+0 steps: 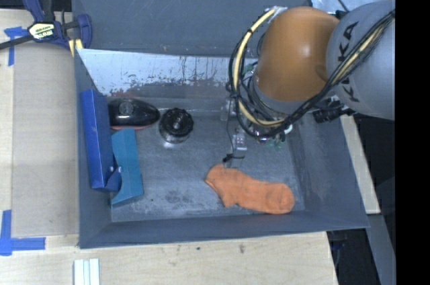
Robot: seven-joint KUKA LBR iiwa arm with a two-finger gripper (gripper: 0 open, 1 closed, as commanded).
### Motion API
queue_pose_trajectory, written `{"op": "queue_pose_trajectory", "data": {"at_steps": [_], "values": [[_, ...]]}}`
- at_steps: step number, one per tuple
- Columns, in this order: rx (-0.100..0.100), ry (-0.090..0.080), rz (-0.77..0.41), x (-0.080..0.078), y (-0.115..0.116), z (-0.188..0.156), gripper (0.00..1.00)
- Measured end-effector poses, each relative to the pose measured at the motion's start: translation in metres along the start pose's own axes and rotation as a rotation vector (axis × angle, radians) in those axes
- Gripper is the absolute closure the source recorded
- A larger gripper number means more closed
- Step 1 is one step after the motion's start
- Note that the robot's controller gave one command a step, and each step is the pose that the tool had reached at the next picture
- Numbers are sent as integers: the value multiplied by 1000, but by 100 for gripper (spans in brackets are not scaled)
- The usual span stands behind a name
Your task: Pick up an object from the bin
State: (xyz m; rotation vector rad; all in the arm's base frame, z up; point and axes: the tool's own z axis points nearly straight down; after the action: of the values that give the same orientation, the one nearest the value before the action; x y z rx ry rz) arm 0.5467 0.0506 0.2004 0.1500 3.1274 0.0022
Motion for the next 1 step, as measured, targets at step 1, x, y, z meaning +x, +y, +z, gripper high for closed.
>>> {"op": "queue_pose_trajectory", "data": {"at_steps": [1], "values": [[1,5,-8,3,-11,58,0]]}}
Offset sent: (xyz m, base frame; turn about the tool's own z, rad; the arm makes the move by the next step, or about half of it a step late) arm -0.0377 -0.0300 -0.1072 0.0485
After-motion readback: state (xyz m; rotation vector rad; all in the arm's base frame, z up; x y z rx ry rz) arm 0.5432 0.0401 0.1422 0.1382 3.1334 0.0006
